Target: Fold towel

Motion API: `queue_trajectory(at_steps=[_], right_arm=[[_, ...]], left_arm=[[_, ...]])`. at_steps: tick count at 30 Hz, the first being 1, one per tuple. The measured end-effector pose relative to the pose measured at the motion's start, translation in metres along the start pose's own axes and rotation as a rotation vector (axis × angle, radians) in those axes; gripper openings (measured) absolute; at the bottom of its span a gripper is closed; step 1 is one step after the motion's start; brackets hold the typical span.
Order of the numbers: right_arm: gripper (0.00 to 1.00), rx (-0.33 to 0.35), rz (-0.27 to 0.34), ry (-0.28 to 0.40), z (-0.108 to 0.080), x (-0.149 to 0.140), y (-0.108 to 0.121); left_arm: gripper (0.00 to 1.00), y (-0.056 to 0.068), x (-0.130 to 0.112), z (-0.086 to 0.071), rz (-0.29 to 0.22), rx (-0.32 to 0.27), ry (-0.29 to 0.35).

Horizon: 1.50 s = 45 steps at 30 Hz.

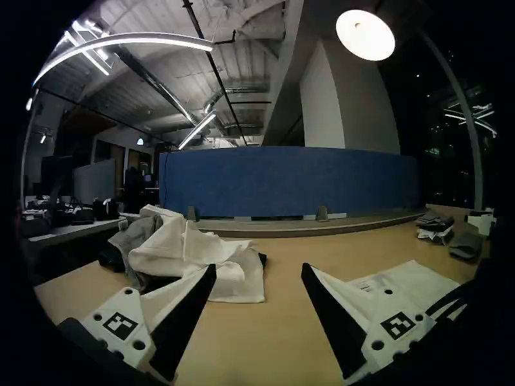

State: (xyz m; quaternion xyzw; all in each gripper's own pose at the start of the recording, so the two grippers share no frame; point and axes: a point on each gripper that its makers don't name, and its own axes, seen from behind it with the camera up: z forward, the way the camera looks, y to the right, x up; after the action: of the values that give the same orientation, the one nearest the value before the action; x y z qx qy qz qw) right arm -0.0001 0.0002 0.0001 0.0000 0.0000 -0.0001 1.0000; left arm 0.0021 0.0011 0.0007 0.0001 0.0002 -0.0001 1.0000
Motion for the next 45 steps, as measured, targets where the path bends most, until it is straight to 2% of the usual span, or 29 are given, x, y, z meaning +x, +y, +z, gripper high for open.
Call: queue_trajectory(at_steps=[8,17,20,23,26,32,36,41,45], right_arm=[[1.00,0.001,0.000,0.001,0.001,0.000,0.001],[1.00,0.005,0.014,0.004,-0.001,0.005,0.000],[1.00,-0.009,0.009,0.022,-0.003,0.024,0.004],[1.00,-0.016,-0.001,0.027,-0.008,0.045,0.004],[1.00,0.000,-0.005,0.013,-0.014,0.067,-0.001],[1.00,0.020,-0.009,0.009,-0.025,0.114,-0.007],[1.00,0.028,0.005,-0.013,-0.033,0.138,-0.008],[1.00,0.047,0.006,-0.026,-0.043,0.167,-0.012],[1.00,0.062,0.011,-0.047,-0.049,0.183,-0.014]], left_arm=[[0.99,0.000,0.000,0.000,0.000,0.002,-0.001],[0.98,-0.006,0.003,0.002,0.004,0.020,0.013],[0.98,-0.005,0.022,-0.001,0.016,0.011,0.037],[0.98,-0.006,0.045,-0.005,0.005,0.001,0.043],[0.98,-0.004,0.072,-0.009,-0.005,-0.014,0.032],[0.98,0.006,0.134,-0.021,0.008,-0.054,0.064],[0.98,0.010,0.166,-0.030,0.011,-0.061,0.060],[0.98,0.023,0.192,-0.040,0.020,-0.094,0.030],[0.99,0.035,0.198,-0.046,0.031,-0.137,-0.025]])
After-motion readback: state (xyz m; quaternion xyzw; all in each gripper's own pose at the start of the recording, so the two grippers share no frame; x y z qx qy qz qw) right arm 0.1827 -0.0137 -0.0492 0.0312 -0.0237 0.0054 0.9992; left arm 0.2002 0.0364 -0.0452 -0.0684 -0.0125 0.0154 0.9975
